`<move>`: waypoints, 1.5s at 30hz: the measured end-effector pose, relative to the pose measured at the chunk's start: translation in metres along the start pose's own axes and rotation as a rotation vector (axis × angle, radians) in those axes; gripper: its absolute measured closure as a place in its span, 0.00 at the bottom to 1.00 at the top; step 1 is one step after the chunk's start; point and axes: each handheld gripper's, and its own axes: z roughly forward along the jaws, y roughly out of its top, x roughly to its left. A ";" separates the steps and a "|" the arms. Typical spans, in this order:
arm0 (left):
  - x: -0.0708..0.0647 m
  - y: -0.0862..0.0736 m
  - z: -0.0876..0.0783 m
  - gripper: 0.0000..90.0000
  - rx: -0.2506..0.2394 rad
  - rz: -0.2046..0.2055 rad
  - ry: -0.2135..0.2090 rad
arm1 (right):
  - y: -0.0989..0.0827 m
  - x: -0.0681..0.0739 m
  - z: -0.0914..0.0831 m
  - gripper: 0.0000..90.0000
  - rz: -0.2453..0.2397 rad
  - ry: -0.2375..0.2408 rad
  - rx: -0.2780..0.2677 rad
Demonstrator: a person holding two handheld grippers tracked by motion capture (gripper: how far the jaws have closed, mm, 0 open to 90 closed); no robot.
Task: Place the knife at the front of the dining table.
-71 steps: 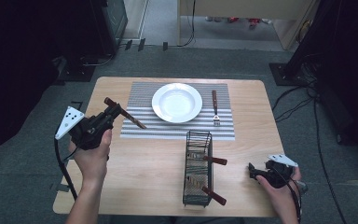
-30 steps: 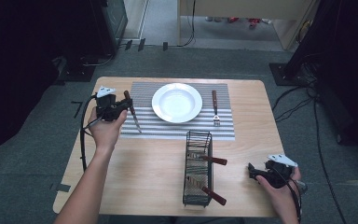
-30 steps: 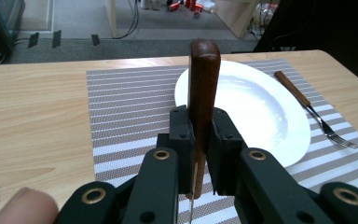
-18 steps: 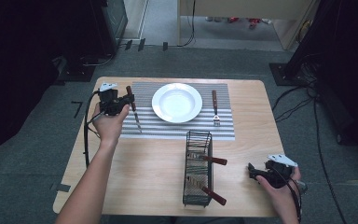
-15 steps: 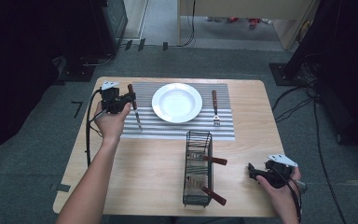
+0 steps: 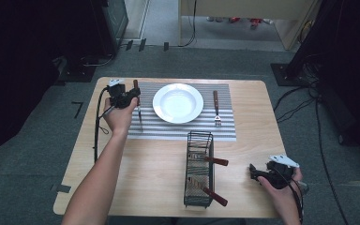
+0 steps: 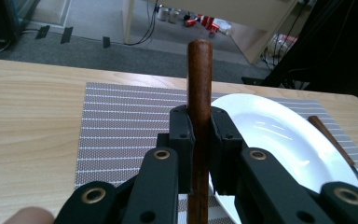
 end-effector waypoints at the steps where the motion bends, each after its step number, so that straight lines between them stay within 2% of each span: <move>1: 0.000 0.000 0.003 0.92 0.001 -0.002 0.005 | 0.000 0.000 0.000 0.00 0.000 0.000 0.000; 7: 0.006 0.002 0.025 0.92 0.015 -0.031 0.009 | 0.000 0.000 0.000 0.00 0.000 0.002 0.000; 12: 0.013 0.000 0.045 0.92 0.048 -0.090 0.015 | 0.000 0.000 0.000 0.00 -0.002 0.002 0.000; 13: 0.013 0.000 0.045 0.92 0.048 -0.090 0.015 | 0.000 0.000 0.000 0.00 -0.002 0.002 0.000; 15: 0.018 -0.005 0.059 0.91 0.067 -0.136 0.030 | 0.000 0.000 0.000 0.00 -0.002 0.002 0.000; 21: 0.025 -0.009 0.078 0.91 0.104 -0.176 0.060 | 0.000 0.000 0.000 0.00 0.000 0.004 -0.001; 24: 0.025 -0.010 0.086 0.91 0.111 -0.210 0.045 | 0.000 0.000 0.000 0.00 0.000 0.006 -0.001; 27: 0.023 -0.013 0.094 0.91 0.126 -0.199 0.056 | -0.001 -0.001 -0.001 0.00 -0.007 0.011 0.001; 32: 0.028 -0.016 0.102 0.91 0.152 -0.215 0.065 | -0.001 -0.001 -0.001 0.00 -0.010 0.012 0.001; 35: 0.031 -0.020 0.106 0.90 0.165 -0.229 0.062 | -0.001 -0.001 -0.001 0.00 -0.010 0.012 0.000; 37: 0.033 -0.022 0.108 0.90 0.176 -0.253 0.048 | -0.001 -0.001 -0.001 0.00 -0.010 0.012 0.001; 39: 0.035 -0.026 0.110 0.89 0.184 -0.244 0.057 | -0.001 -0.001 -0.001 0.00 -0.010 0.012 0.001; 42: 0.036 -0.029 0.110 0.88 0.164 -0.251 0.047 | -0.001 -0.001 -0.001 0.00 -0.010 0.012 0.001; 44: 0.036 -0.029 0.110 0.86 0.162 -0.237 0.045 | -0.001 -0.001 -0.001 0.00 -0.010 0.012 0.001; 45: 0.037 -0.029 0.110 0.84 0.160 -0.247 0.035 | -0.001 -0.001 -0.001 0.00 -0.009 0.012 0.001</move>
